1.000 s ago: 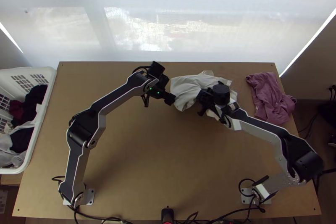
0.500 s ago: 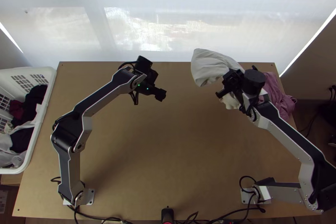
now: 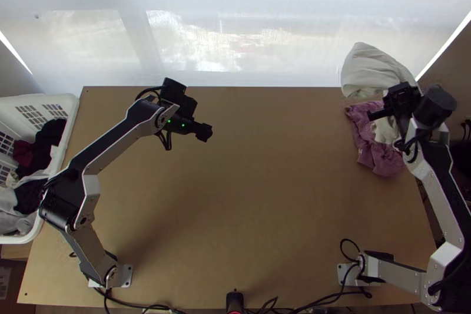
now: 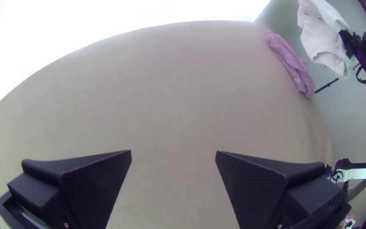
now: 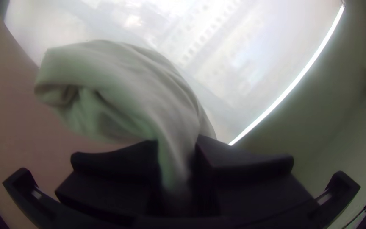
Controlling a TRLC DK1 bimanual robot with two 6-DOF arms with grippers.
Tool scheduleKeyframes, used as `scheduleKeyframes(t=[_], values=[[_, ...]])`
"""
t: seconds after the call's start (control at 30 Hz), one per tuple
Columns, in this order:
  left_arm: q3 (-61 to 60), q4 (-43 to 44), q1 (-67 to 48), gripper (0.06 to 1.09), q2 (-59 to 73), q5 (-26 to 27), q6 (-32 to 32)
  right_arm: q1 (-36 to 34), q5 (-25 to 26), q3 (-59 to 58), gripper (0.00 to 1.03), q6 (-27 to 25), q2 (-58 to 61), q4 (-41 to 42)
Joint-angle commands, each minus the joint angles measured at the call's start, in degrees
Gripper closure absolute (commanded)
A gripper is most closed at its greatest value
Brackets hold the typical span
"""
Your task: Fold the t-shirt
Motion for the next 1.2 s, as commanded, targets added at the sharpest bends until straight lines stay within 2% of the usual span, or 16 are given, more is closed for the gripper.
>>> scheduleKeyframes(t=[0.0,0.2,0.4,0.57,0.8,1.07,1.17], values=[[-7.07,0.70,2.57,0.11,-6.35,0.11,-0.02,-12.09,-4.39,1.37,1.00,-2.30,1.42,-0.04],[-13.57,1.23,3.89,0.11,-11.80,0.19,-0.02,-19.29,-5.88,0.76,1.00,-3.79,5.81,1.45],[-16.91,0.97,5.82,0.11,-16.11,0.28,0.07,-20.88,-6.15,0.32,1.00,-5.02,14.69,7.78],[-18.40,0.09,6.96,0.11,-19.01,0.37,0.07,-17.62,-5.71,2.43,1.00,-4.32,22.68,8.40],[-19.46,-1.58,8.99,0.11,-21.82,0.46,0.69,-9.98,-1.14,-0.12,1.00,-2.04,29.36,10.07],[-20.78,-1.58,9.51,0.11,-23.67,0.46,0.60,-5.14,2.55,-4.07,1.00,0.07,31.03,9.80],[-20.95,-1.58,9.95,0.11,-23.93,0.46,0.60,-4.44,2.91,-5.39,1.00,0.34,30.95,7.08]])
